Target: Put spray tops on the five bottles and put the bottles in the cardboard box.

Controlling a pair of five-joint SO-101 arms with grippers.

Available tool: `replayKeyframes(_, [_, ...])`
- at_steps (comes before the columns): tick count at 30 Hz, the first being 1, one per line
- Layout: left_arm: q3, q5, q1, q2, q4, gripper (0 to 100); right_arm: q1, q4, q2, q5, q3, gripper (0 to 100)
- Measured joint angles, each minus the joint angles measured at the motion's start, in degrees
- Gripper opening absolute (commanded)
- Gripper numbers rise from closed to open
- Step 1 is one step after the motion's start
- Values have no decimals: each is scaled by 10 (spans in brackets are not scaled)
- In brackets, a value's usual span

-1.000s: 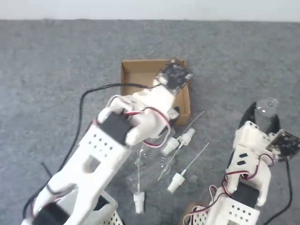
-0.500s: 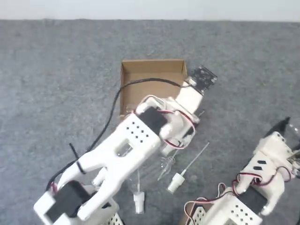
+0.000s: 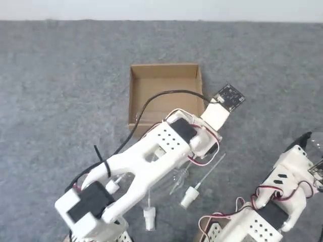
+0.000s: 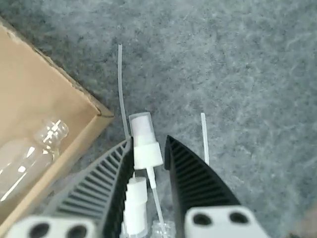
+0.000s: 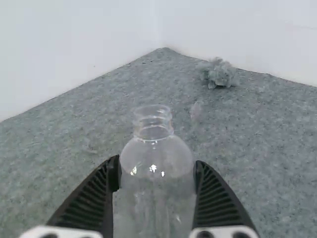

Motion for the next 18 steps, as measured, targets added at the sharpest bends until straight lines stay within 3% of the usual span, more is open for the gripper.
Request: replayKeyframes(18, [-42, 18, 2, 129, -11, 81, 0, -2, 0, 5, 12, 18])
